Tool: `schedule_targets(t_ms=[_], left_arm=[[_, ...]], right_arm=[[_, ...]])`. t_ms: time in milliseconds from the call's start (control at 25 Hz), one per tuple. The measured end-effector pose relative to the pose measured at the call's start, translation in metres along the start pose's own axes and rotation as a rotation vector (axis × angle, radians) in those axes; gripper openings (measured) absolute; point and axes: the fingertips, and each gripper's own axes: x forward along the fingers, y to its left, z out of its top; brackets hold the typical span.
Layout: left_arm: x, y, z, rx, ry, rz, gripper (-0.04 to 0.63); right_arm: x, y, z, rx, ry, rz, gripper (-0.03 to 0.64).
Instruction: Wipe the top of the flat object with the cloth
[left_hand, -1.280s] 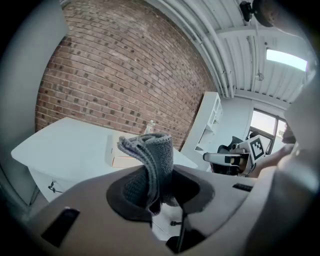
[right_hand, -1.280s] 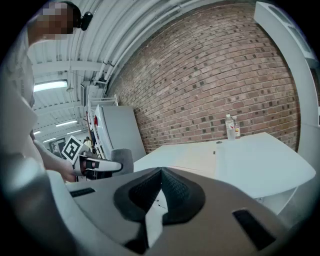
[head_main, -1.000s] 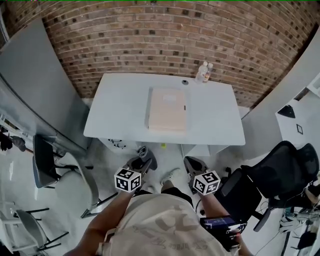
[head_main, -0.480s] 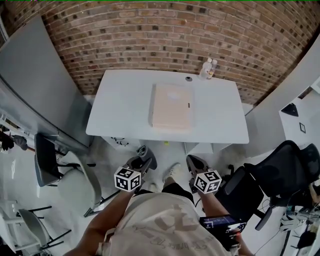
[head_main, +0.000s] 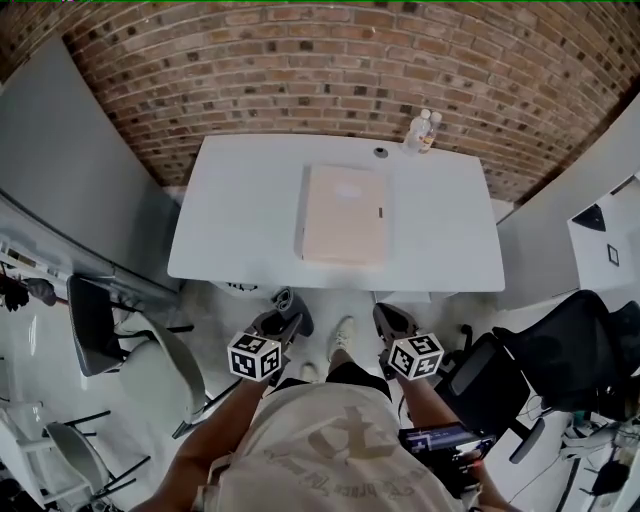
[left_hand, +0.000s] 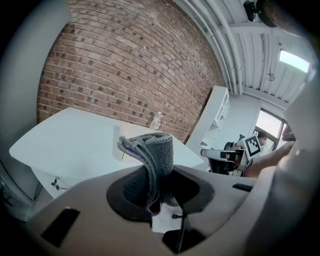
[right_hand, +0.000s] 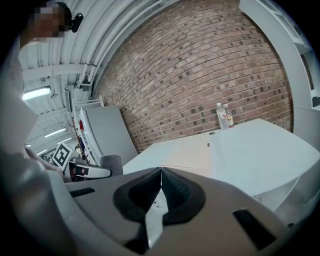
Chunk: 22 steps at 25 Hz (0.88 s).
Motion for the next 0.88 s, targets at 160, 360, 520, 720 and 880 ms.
schedule_targets(t_ms=[160,360,520,720,880], left_arm=[[0.023,0.012,0.03,0.009,0.0,0.003,0.112],[0.054,0.028,0.064,0.021,0.01,0.018,0.112],[0.085,0.036,0.096,0.043,0.011,0.027,0.112],[0.113,0.051,0.132,0.052,0.002,0.063,0.112],[0.131,0.05,0.142,0.041,0.011,0.055,0.112]], right_arm=[[0.026,-0.02,0.019,0.008,-0.001,0.001,0.02],[0.06,-0.048,0.043,0.013,-0.009,0.018,0.02],[0.082,-0.077,0.068,0.011,-0.024,0.021,0.021],[0.116,-0.101,0.092,0.012,-0.026,0.047,0.02],[0.13,-0.114,0.104,0.011,-0.023,0.074,0.021]])
